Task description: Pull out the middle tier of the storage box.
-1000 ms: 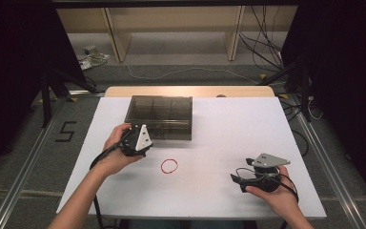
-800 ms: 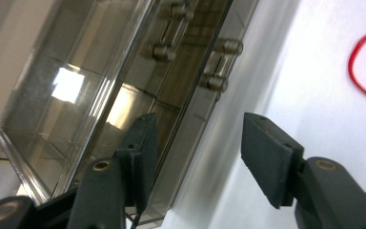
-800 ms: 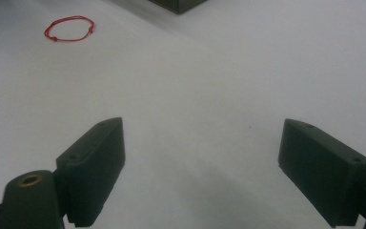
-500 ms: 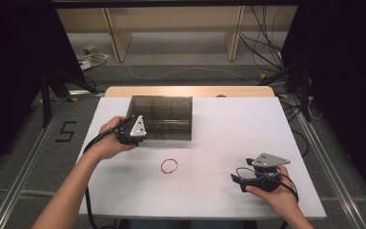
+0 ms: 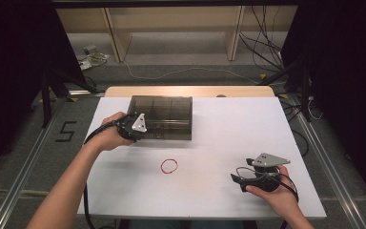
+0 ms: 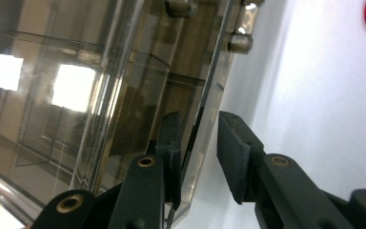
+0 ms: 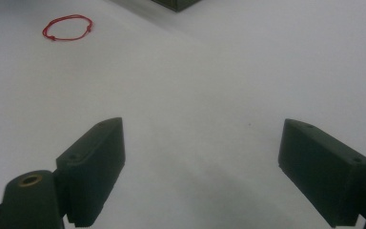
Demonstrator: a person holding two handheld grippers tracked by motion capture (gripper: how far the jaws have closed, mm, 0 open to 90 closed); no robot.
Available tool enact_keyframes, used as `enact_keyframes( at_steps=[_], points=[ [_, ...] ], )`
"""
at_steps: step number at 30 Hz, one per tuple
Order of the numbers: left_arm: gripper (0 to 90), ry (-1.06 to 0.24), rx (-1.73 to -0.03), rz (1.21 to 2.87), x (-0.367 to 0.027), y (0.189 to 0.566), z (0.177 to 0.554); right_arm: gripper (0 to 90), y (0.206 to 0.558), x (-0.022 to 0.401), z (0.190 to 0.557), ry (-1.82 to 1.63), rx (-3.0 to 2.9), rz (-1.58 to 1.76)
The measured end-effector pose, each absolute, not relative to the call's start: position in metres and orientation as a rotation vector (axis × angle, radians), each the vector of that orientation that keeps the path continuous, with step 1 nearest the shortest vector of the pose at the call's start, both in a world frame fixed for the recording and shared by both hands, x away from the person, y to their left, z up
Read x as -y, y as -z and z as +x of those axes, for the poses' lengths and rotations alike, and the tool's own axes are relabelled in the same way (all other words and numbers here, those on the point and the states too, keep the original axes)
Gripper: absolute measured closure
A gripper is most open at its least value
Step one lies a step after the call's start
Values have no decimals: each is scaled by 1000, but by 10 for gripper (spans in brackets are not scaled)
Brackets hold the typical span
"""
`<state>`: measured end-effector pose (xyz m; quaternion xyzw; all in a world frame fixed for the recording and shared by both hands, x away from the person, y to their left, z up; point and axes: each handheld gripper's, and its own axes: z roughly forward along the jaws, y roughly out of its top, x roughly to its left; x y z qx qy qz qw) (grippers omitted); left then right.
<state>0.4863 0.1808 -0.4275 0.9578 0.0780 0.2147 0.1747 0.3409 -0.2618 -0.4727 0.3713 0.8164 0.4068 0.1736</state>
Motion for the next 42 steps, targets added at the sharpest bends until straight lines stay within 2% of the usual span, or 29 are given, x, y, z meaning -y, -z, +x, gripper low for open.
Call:
enact_keyframes(
  at_steps=[17, 23, 42],
  points=[
    [772, -527, -148, 2816, -177, 428, 499, 165, 473, 262, 341, -1153, -2321, 1056],
    [800, -493, -63, 2878, -172, 424, 505, 166, 473, 262, 341, -1155, -2316, 1060],
    [833, -435, -3, 2872, -175, 423, 504, 166, 473, 262, 341, -1155, -2310, 1060]
  ],
)
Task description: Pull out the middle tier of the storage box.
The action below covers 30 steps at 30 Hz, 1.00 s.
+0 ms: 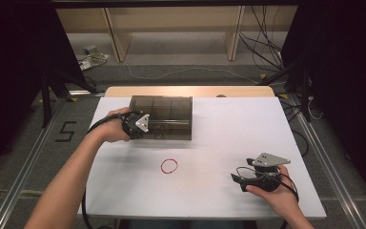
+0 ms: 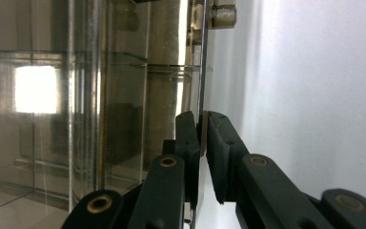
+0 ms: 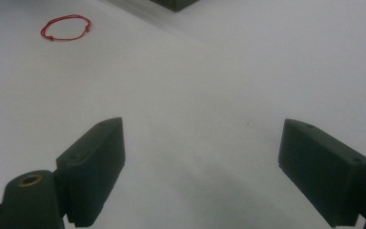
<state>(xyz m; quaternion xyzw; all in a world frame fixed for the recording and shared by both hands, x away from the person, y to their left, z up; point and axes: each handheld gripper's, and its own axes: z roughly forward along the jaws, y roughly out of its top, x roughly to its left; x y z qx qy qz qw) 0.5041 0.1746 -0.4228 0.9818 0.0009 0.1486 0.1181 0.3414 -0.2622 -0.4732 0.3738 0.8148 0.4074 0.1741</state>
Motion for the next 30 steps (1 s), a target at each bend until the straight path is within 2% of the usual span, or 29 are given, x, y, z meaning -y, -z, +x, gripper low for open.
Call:
enact_keyframes(
  at_steps=[30],
  points=[
    [835, -413, 33, 2864, -175, 419, 493, 166, 473, 262, 341, -1151, -2319, 1059]
  ],
)
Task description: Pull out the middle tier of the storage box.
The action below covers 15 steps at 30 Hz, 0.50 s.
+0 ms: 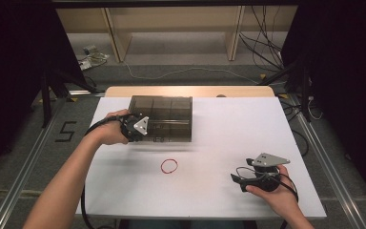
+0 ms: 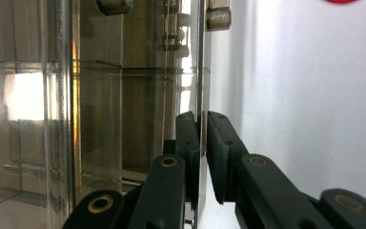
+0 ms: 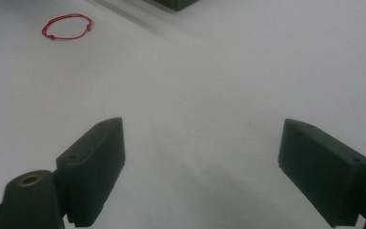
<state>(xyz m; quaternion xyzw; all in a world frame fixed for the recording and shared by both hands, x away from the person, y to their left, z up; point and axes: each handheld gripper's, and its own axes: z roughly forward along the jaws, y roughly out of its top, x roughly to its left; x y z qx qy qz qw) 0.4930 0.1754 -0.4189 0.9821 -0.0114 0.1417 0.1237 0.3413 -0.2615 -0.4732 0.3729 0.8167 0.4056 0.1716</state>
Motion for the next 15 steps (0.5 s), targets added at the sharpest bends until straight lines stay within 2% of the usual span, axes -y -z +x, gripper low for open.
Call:
enact_keyframes(
  at_steps=[15],
  points=[
    [840, -393, 45, 2857, -177, 421, 483, 166, 473, 261, 341, -1147, -2318, 1060]
  ],
)
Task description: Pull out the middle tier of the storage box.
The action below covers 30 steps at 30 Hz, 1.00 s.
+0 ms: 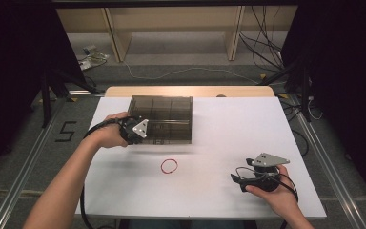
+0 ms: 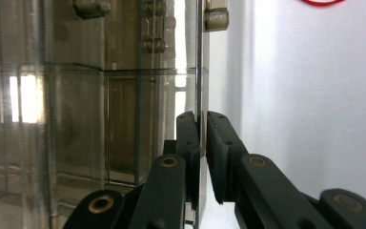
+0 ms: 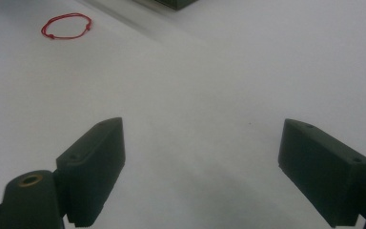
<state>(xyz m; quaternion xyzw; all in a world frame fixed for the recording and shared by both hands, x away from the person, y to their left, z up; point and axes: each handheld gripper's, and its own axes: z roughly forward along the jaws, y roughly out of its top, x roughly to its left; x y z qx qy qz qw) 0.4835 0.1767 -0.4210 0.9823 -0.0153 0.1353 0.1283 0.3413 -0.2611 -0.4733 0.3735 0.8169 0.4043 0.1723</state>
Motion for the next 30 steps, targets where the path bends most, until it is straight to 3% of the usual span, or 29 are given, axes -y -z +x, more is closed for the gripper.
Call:
enact_keyframes(
  at_steps=[30],
  points=[
    [848, -365, 61, 2852, -179, 423, 466, 166, 474, 260, 341, -1141, -2316, 1058]
  ],
)
